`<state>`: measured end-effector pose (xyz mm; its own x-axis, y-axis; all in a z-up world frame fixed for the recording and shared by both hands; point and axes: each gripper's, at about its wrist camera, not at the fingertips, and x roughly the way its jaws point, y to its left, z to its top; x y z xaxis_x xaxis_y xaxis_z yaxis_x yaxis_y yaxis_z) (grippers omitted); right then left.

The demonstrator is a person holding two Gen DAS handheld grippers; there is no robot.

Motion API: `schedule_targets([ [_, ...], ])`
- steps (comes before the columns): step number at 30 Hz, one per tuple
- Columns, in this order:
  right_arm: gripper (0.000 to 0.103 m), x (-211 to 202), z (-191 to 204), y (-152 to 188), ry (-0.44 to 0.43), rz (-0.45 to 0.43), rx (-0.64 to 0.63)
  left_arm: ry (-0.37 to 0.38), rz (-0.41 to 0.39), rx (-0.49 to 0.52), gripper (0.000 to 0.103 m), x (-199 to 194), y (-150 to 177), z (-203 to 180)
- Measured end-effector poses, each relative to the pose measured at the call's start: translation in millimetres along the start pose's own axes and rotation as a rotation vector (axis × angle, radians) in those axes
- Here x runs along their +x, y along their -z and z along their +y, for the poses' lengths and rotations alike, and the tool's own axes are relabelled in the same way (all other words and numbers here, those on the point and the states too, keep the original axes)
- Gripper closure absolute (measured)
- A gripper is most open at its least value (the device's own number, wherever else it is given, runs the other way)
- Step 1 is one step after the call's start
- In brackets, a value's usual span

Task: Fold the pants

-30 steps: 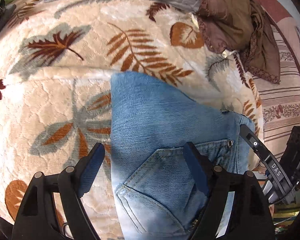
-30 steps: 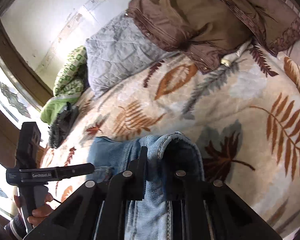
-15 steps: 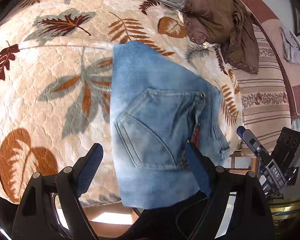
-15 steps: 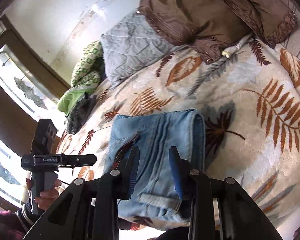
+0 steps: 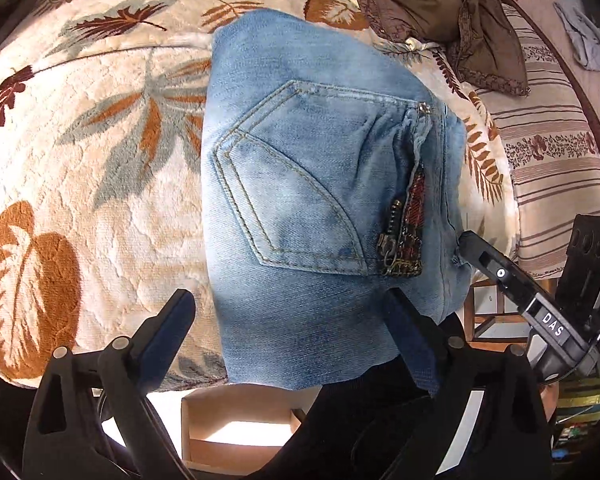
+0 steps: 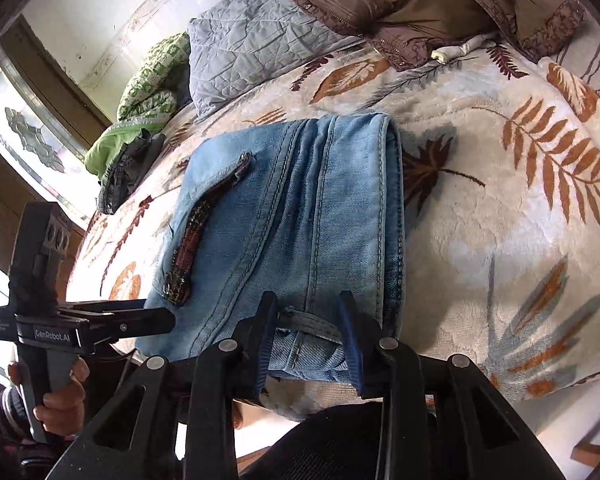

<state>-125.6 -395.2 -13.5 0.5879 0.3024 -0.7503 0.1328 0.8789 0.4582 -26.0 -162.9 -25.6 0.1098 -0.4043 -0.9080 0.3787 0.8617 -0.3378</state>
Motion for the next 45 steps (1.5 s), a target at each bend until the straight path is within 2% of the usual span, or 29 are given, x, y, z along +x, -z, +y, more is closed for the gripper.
schedule_targets([
  [2,0.070,-12,-5,-9,-0.048,-0.030,0.050,-0.019,-0.039,0.006,0.008,-11,1,0],
  [3,0.065,-18,-7,-15,-0.057,-0.052,0.067,-0.033,-0.062,0.011,0.008,-16,0,-1],
  [4,0.057,-23,-8,-21,-0.055,-0.072,0.076,-0.045,-0.087,0.020,0.008,-22,-2,-3],
  [6,0.048,-29,-9,-33,-0.031,-0.103,0.081,-0.085,-0.129,0.037,0.008,-31,-5,-3],
  [10,0.043,-25,-12,-56,-0.016,-0.108,0.082,-0.133,-0.164,0.048,0.008,-35,-16,2],
  [13,0.042,-13,-16,-69,0.005,-0.097,0.089,-0.153,-0.161,0.032,0.008,-31,-30,7],
  [16,0.040,2,-26,-82,0.025,-0.083,0.117,-0.190,-0.168,0.023,0.008,-22,-57,9],
  [18,0.036,14,-34,-89,0.045,-0.074,0.155,-0.166,-0.138,-0.009,0.008,-13,-77,14],
  [21,0.034,36,-45,-98,-0.024,-0.030,0.229,-0.123,-0.056,-0.066,0.008,6,-103,18],
  [22,0.043,44,-45,-101,-0.030,-0.006,0.232,-0.111,-0.046,-0.077,0.008,8,-109,16],
  [24,0.083,47,-35,-109,-0.034,-0.008,0.167,-0.115,-0.066,-0.093,0.008,10,-119,14],
  [26,0.091,35,-16,-116,-0.035,-0.080,0.060,-0.128,-0.070,-0.097,0.008,18,-128,11],
  [27,0.091,30,-9,-119,-0.021,-0.115,0.017,-0.142,-0.054,-0.100,0.009,27,-132,12],
  [28,0.091,30,-7,-121,-0.012,-0.120,0.002,-0.147,-0.023,-0.111,0.009,39,-137,14],
  [30,0.091,50,-17,-125,0.057,-0.065,0.007,-0.101,0.045,-0.168,0.010,60,-143,23],
  [32,0.088,77,-38,-122,0.105,0.030,0.045,-0.041,0.066,-0.229,0.011,62,-145,33],
  [33,0.086,81,-48,-118,0.087,0.047,0.080,-0.021,0.067,-0.228,0.012,58,-145,34],
  [34,0.080,76,-54,-117,0.048,0.032,0.119,-0.003,0.059,-0.217,0.016,51,-143,36],
  [35,0.079,68,-58,-117,-0.012,0.011,0.154,0.004,0.052,-0.205,0.016,43,-141,37],
  [36,0.073,57,-64,-116,-0.062,-0.011,0.189,0.009,0.043,-0.201,0.016,34,-137,40],
  [37,0.061,47,-69,-113,-0.095,-0.026,0.226,0.026,0.033,-0.201,0.016,25,-131,43],
  [39,0.048,29,-75,-102,-0.127,-0.028,0.265,0.060,0.040,-0.190,0.016,13,-116,48],
  [43,0.045,15,-66,-71,-0.143,0.048,0.224,0.105,0.069,-0.161,0.016,5,-78,45],
  [45,0.045,16,-63,-56,-0.165,0.086,0.228,0.152,0.088,-0.174,0.016,8,-60,46],
])
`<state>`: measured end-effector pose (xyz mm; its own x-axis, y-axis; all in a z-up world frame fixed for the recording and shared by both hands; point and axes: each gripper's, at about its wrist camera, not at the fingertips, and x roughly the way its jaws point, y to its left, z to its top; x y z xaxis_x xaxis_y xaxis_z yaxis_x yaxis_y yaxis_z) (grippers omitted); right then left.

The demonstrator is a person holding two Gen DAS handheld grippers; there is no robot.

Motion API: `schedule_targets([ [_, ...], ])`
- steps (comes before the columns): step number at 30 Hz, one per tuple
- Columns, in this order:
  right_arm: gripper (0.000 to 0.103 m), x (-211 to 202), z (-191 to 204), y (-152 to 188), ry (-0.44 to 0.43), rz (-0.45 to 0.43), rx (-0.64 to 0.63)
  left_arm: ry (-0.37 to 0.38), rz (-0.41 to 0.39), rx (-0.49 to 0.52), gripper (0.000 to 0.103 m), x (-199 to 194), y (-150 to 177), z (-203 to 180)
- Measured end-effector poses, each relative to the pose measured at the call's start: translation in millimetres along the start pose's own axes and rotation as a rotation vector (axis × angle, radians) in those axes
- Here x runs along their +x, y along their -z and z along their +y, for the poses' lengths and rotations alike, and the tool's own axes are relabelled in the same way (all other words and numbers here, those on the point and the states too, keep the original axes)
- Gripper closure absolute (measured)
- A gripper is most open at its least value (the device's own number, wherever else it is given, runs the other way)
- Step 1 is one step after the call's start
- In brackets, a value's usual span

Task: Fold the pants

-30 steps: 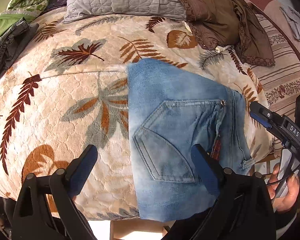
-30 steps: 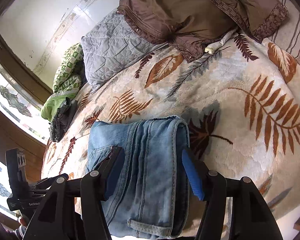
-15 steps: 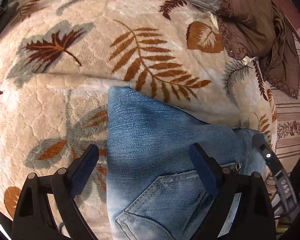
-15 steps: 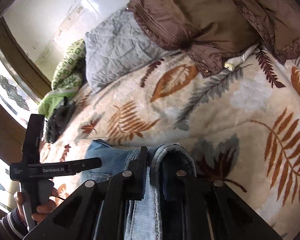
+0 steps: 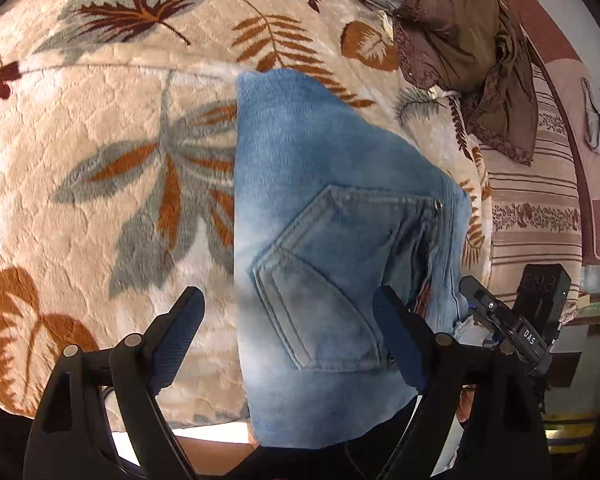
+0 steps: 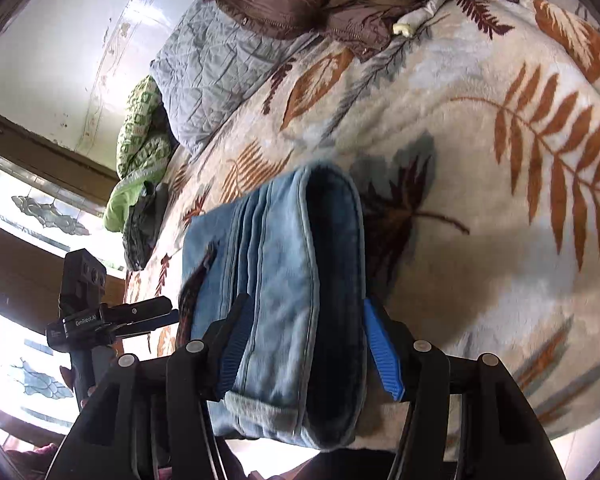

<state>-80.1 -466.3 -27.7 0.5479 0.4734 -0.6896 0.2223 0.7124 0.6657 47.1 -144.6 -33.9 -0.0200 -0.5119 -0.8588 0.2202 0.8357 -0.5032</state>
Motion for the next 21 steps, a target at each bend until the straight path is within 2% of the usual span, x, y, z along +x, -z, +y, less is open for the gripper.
schedule_targets([
  [2,0.043,5,-4,14,-0.020,0.015,0.018,0.067,0.065,-0.020,0.016,14,10,4],
  [3,0.054,7,-3,19,-0.004,0.012,0.008,0.106,0.104,-0.034,0.017,20,14,5],
  [4,0.091,7,3,22,0.016,0.002,-0.032,0.136,0.118,-0.051,0.023,20,17,6],
  [5,0.092,5,13,24,0.008,-0.001,-0.085,0.127,0.095,-0.045,0.025,15,20,3],
  [9,0.093,-27,54,38,0.081,-0.129,-0.276,0.039,0.052,0.027,0.028,15,29,-8],
  [11,0.093,-17,43,43,0.158,-0.086,-0.277,0.035,0.044,0.020,0.028,21,30,-8],
  [12,0.090,-5,32,46,0.246,-0.054,-0.278,0.039,0.047,0.024,0.028,21,31,-9],
  [13,0.085,6,22,50,0.294,-0.015,-0.280,0.029,0.047,0.033,0.028,20,32,-11],
  [15,0.077,2,15,49,0.261,-0.036,-0.226,0.014,0.027,0.070,0.029,11,34,-16],
  [18,0.075,-24,16,35,0.134,-0.105,-0.161,0.054,0.002,0.094,0.029,-6,27,-16],
  [20,0.057,-34,16,21,0.093,-0.157,-0.137,0.052,-0.037,0.076,0.027,-12,12,-13],
  [21,0.040,-34,16,13,0.083,-0.170,-0.123,0.034,-0.051,0.064,0.027,-12,4,-12],
])
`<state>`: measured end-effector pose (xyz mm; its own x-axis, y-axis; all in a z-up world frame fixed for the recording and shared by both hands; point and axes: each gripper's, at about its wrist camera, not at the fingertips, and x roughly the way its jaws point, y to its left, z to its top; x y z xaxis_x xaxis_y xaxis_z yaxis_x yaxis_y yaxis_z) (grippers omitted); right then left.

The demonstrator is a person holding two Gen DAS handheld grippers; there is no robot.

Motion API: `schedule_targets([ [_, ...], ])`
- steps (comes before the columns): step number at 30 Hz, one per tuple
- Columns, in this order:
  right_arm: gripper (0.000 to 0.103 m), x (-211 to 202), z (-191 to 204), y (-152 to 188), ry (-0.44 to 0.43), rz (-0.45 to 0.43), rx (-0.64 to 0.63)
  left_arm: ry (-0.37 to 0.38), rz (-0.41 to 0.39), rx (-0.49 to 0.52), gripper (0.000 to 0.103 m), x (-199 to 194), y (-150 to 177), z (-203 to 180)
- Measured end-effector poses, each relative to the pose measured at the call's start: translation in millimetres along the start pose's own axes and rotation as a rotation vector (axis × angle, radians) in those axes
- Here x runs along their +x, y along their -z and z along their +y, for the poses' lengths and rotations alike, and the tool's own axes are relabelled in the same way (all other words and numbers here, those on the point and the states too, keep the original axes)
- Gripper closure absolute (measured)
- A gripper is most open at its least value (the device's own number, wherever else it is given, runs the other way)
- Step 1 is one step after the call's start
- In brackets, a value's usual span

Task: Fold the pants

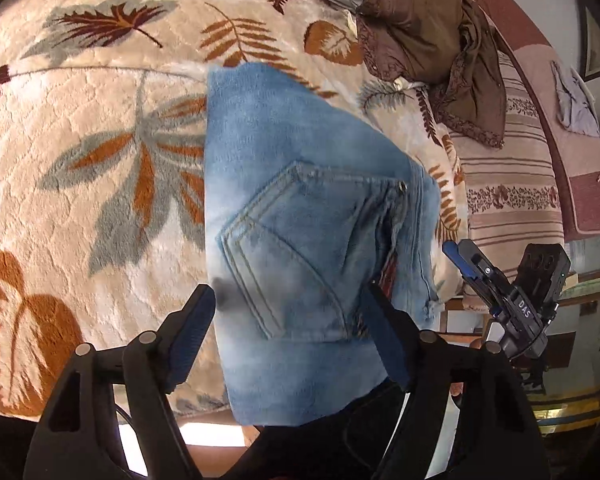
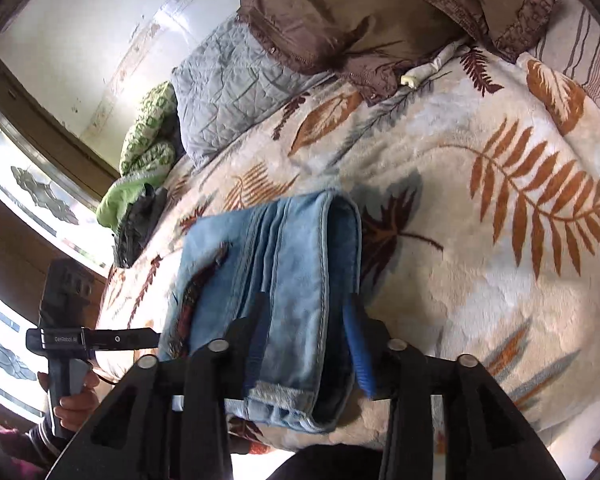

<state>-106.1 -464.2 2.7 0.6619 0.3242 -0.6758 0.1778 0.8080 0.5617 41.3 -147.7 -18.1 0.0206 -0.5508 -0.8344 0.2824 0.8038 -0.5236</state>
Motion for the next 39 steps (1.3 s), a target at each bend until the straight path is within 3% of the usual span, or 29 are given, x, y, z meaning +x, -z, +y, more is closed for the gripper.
schedule_targets([
  [3,0.037,23,-3,-18,-0.003,0.002,0.048,0.005,0.009,-0.073,0.027,13,-25,5],
  [7,0.037,60,-4,-39,-0.012,0.017,0.095,-0.063,-0.026,-0.078,0.027,27,-48,-5],
  [8,0.041,66,-1,-44,-0.012,0.017,0.076,-0.091,-0.038,-0.072,0.027,28,-51,-5],
  [9,0.068,72,5,-49,-0.006,0.018,0.046,-0.119,-0.044,-0.069,0.027,31,-55,-5],
  [10,0.085,75,12,-53,-0.020,0.011,0.007,-0.155,-0.044,-0.068,0.027,36,-58,-3],
  [12,0.086,81,22,-56,0.019,0.008,-0.066,-0.163,-0.003,-0.097,0.027,51,-65,8],
  [15,0.084,104,11,-53,0.107,0.098,-0.072,-0.124,-0.005,-0.129,0.027,44,-65,13],
  [17,0.076,94,9,-54,0.053,0.081,-0.050,-0.128,-0.011,-0.094,0.028,32,-58,10],
  [18,0.070,84,8,-53,0.003,0.067,-0.029,-0.108,-0.013,-0.078,0.028,25,-51,10],
  [19,0.052,75,3,-51,-0.040,0.065,-0.003,-0.085,-0.009,-0.069,0.028,18,-43,14],
  [21,0.030,63,-9,-44,-0.081,0.089,0.060,-0.015,0.000,-0.066,0.027,8,-26,20],
  [24,0.030,55,-27,-25,-0.135,0.123,0.127,0.068,0.037,-0.088,0.019,13,-10,30],
  [27,0.029,66,-38,-8,-0.125,0.165,0.182,0.064,0.093,-0.110,0.019,31,-8,25],
  [29,0.030,66,-29,-5,-0.136,0.141,0.165,0.018,0.059,-0.080,0.019,29,-6,13],
  [31,0.028,68,-14,-4,-0.198,0.171,0.135,-0.026,0.037,-0.032,0.019,28,-6,-1],
  [35,0.026,75,9,-2,-0.060,0.195,-0.010,-0.119,-0.017,-0.003,0.021,31,-1,-14],
  [36,0.030,78,11,0,-0.014,0.200,-0.024,-0.133,-0.033,-0.001,0.025,30,0,-16],
  [38,0.053,75,14,0,0.012,0.174,-0.032,-0.169,-0.065,0.009,0.044,24,3,-17],
  [39,0.064,71,18,0,0.019,0.163,-0.055,-0.175,-0.072,0.020,0.046,20,4,-19],
])
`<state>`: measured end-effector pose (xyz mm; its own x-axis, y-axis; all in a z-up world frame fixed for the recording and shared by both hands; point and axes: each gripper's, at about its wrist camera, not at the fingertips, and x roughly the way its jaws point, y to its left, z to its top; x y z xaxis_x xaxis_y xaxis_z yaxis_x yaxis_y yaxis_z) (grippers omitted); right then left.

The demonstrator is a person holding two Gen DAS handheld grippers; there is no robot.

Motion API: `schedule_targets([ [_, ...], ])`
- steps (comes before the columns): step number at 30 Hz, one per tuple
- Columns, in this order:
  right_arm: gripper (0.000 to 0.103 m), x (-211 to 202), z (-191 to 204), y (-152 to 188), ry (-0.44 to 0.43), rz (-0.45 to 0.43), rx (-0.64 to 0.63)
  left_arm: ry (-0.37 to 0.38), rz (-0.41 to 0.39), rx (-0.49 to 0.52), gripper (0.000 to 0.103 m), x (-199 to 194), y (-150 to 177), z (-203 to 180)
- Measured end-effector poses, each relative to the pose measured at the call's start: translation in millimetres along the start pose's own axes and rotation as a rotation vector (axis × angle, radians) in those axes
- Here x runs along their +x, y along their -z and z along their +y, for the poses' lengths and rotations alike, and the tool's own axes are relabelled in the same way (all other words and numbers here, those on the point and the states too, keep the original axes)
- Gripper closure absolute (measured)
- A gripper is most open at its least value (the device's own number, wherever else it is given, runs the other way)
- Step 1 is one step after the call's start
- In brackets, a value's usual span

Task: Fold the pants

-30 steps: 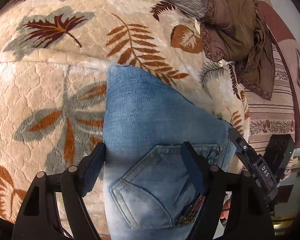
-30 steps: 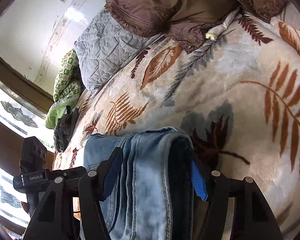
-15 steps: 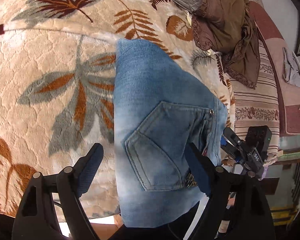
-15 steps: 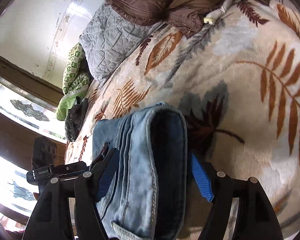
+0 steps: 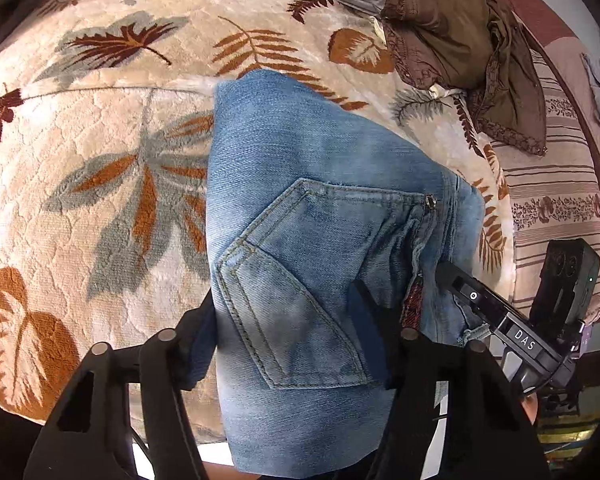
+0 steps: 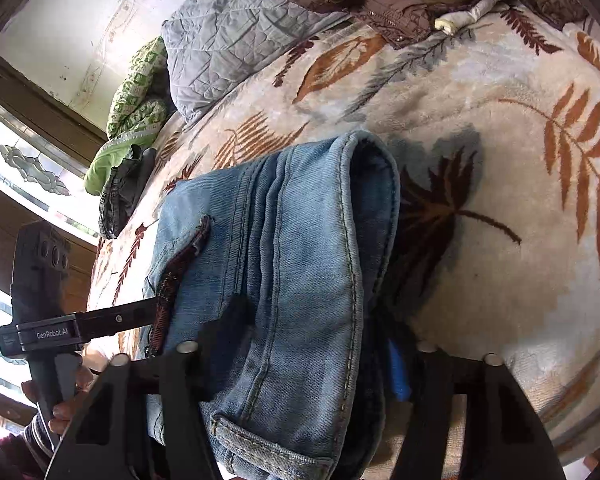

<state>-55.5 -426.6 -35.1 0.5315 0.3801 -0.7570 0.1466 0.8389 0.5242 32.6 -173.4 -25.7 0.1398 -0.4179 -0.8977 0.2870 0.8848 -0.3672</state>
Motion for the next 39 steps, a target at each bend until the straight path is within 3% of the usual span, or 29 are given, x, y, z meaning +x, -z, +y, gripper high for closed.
schedule_targets([
  [2,0.071,-10,8,0,0.018,-0.030,-0.027,-0.003,-0.024,0.006,0.057,-10,1,-2],
  [4,0.072,-19,18,1,0.015,-0.053,-0.049,-0.001,-0.049,0.004,0.059,-20,4,-1],
  [8,0.070,-17,28,4,0.034,-0.055,-0.096,-0.048,-0.067,0.018,0.059,-16,10,0],
  [12,0.053,4,21,9,0.122,-0.016,-0.085,-0.088,-0.096,0.063,0.057,-15,14,-9],
  [26,0.050,-19,10,3,0.118,-0.025,0.000,-0.076,-0.069,0.052,0.051,-13,11,-2],
  [29,0.050,-22,8,-5,0.118,-0.041,0.021,-0.030,-0.045,0.030,0.048,-18,2,7],
  [32,0.047,-28,3,-15,0.098,-0.075,0.053,-0.064,-0.107,-0.013,0.047,-30,-14,24],
  [34,0.043,-29,-1,-23,0.092,-0.095,0.077,-0.031,-0.098,-0.035,0.046,-33,-28,30],
  [39,0.043,-12,-1,-47,0.035,-0.115,0.101,-0.042,-0.064,0.000,0.038,-13,-61,15],
])
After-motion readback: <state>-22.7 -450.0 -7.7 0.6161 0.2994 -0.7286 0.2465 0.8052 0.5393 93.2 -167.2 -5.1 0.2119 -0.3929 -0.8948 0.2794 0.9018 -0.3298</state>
